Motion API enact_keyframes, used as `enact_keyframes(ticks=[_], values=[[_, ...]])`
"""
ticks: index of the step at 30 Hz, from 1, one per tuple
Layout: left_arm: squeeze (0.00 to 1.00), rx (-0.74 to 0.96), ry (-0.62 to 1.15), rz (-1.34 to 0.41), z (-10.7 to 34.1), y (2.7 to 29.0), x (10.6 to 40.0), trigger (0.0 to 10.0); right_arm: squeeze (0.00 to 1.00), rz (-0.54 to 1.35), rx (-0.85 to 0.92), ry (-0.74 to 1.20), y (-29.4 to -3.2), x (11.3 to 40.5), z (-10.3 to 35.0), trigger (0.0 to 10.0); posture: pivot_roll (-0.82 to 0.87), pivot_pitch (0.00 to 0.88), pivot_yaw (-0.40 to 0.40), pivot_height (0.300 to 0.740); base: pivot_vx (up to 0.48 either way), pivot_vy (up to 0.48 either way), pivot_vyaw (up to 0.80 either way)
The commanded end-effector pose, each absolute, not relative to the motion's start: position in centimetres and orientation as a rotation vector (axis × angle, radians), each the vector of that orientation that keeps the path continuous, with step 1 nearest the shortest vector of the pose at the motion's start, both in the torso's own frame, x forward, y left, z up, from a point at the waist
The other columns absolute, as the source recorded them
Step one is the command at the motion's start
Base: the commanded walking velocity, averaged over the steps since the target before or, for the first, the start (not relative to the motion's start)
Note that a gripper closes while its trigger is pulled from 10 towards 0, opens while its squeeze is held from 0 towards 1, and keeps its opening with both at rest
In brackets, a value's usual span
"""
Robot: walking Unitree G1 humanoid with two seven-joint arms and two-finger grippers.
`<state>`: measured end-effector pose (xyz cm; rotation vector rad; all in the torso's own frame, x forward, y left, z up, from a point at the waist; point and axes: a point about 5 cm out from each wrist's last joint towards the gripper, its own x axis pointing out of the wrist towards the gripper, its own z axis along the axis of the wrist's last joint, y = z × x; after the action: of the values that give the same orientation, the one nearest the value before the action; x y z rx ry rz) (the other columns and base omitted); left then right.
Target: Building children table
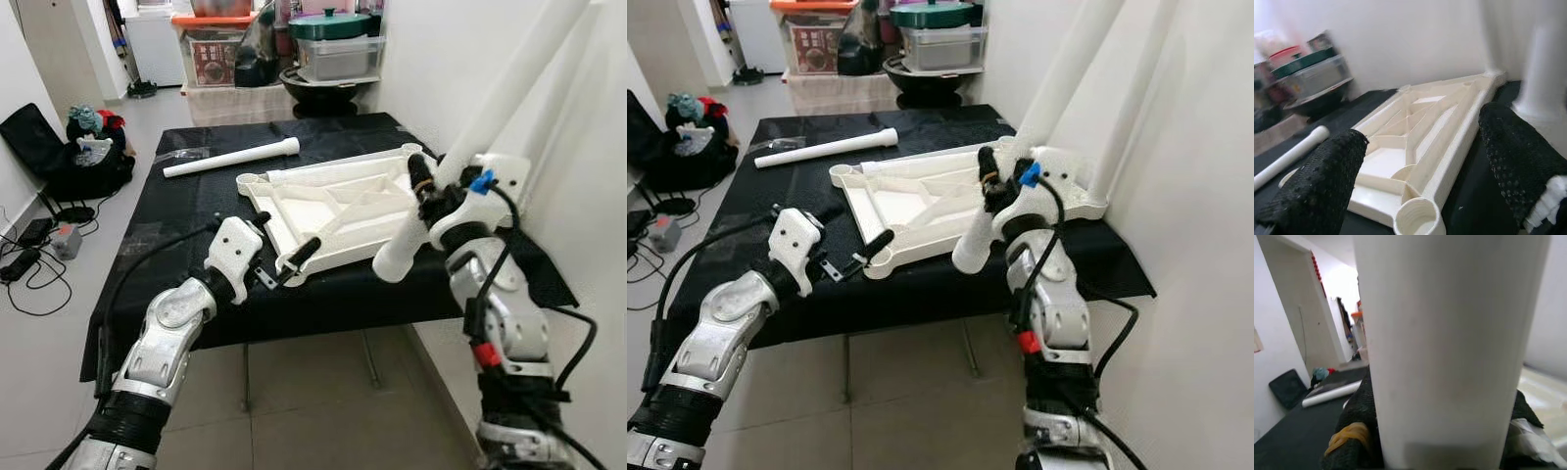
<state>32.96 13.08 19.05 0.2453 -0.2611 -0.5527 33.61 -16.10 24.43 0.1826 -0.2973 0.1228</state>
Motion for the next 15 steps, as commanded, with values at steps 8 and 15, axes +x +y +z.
enact_keyframes(ticks=[8, 15], values=[[0.0, 0.183, -0.286, -0.498, 18.8, 12.2, 32.4, 10.0, 0.0, 0.19, 0.17, -0.34, -13.9, 32.7, 24.5, 10.0, 0.03, 0.0, -0.023, 0.74, 0.0, 0.0, 0.0], [0.0, 0.179, -0.273, -0.443, 18.5, 12.8, 32.4, 10.0, 0.0, 0.187, 0.149, -0.347, -13.9, 32.7, 24.5, 10.0, 0.06, 0.0, -0.036, 0.74, 0.061, 0.0, 0.4]])
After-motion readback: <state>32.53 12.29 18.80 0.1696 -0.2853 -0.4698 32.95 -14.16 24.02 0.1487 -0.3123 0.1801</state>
